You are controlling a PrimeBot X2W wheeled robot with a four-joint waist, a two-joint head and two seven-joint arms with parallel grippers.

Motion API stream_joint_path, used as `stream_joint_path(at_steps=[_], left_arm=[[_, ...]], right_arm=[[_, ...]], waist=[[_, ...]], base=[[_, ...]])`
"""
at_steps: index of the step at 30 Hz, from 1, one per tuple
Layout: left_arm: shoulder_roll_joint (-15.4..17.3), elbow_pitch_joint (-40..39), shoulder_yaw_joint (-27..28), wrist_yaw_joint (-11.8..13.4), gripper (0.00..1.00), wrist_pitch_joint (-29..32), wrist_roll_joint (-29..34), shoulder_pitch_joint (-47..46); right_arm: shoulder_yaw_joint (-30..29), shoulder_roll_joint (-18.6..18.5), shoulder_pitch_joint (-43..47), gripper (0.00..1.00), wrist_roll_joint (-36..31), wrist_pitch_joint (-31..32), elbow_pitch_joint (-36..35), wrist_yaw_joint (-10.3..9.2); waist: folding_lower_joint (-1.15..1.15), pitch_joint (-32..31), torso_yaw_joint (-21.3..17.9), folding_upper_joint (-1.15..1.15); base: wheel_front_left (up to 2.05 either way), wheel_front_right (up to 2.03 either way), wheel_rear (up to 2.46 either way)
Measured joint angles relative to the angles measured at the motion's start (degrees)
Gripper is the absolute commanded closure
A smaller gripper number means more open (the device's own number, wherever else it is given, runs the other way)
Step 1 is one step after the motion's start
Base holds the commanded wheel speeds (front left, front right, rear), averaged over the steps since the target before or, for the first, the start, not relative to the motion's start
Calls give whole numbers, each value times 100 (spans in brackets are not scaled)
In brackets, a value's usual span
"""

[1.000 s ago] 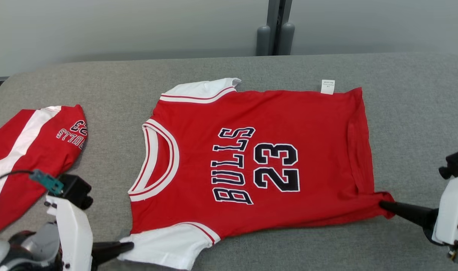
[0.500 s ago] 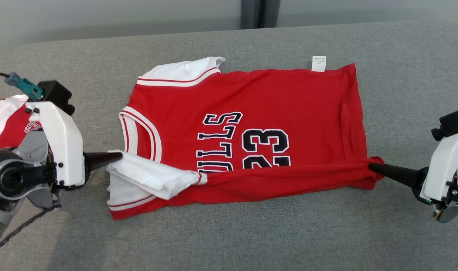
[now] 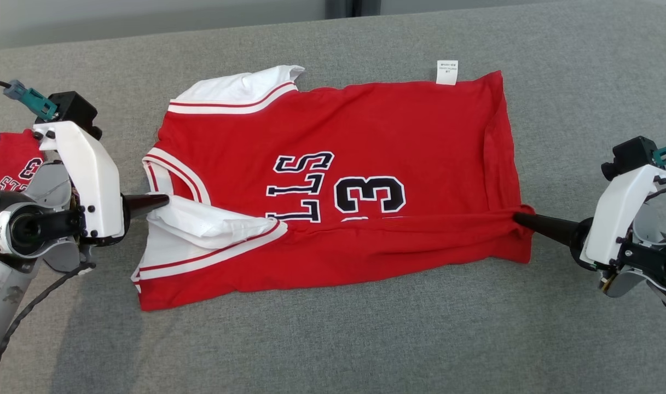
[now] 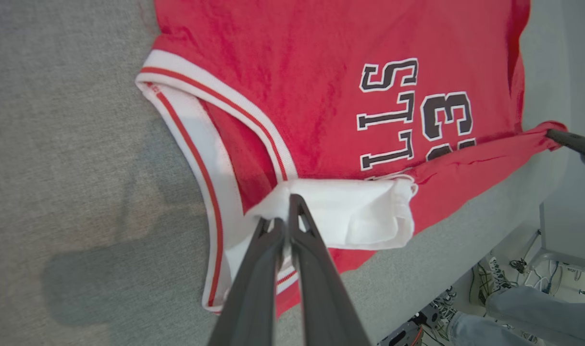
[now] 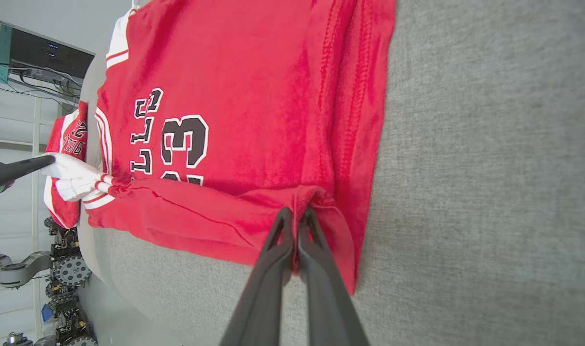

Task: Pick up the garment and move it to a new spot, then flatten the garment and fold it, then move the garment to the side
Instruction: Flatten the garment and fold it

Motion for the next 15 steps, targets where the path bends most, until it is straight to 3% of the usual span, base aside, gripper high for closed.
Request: stream_joint_path(at_steps=[1, 2, 10, 15], left_arm=[[-13, 56, -2, -2, 36, -27, 3, -8], [-29, 122, -1, -19, 0, -68, 15, -8], [-153, 405, 149, -246, 0, -669, 133, -98], [-105, 332, 304, -339, 0, -1469, 385, 120]], right_arm=[[1, 36, -6, 50, -1, -26, 20, 0], [4, 69, -13, 0, -2, -52, 46, 0], [-187, 98, 16, 0, 15, -584, 81, 0], [-463, -15, 213, 0, -107, -1443, -125, 0]], waist=[[0, -3, 0, 0], [-1, -12, 3, 0], [0, -210, 69, 0], [0, -436, 121, 0]], base=[[0, 0, 0], [0, 0, 0], [0, 0, 0], [0, 0, 0]])
